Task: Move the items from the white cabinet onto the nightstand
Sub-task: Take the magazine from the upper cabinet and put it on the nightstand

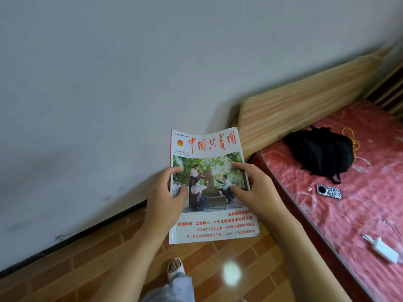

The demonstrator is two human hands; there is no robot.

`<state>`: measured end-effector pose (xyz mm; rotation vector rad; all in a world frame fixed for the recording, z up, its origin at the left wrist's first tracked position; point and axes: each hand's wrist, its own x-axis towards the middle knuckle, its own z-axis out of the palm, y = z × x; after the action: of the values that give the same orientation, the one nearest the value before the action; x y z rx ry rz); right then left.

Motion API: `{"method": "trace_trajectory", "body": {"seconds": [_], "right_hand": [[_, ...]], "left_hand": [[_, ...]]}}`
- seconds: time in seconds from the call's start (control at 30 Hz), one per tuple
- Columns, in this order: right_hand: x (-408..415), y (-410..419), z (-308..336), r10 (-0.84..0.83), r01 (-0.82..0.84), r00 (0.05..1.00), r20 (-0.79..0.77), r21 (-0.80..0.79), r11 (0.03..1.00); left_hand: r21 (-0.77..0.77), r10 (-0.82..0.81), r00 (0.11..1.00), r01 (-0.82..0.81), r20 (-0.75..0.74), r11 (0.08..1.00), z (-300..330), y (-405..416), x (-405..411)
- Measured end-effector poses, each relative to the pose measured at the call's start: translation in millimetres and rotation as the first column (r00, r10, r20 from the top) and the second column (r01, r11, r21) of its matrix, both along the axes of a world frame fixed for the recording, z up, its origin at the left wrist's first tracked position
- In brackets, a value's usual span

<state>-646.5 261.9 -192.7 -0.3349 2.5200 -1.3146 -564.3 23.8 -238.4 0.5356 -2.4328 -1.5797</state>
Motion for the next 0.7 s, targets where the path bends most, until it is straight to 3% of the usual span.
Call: {"method": "trace_trajectory", "body": {"seconds": [0.4,0.7], "right_hand": [[-96,-51,-74,0.115,-0.125,0.989,0.089,0.113,0.986],[-170,-65,-159,0.3,-0.33,0.93,0.213,0.125,0.936]], "left_hand": [[0.014,0.085,0.987,-0.088,0.136,0.996,-62,-37,-64],[-0.124,0.227,0.927,-0.198,0.3,0.972,-128,-23,-102]]}}
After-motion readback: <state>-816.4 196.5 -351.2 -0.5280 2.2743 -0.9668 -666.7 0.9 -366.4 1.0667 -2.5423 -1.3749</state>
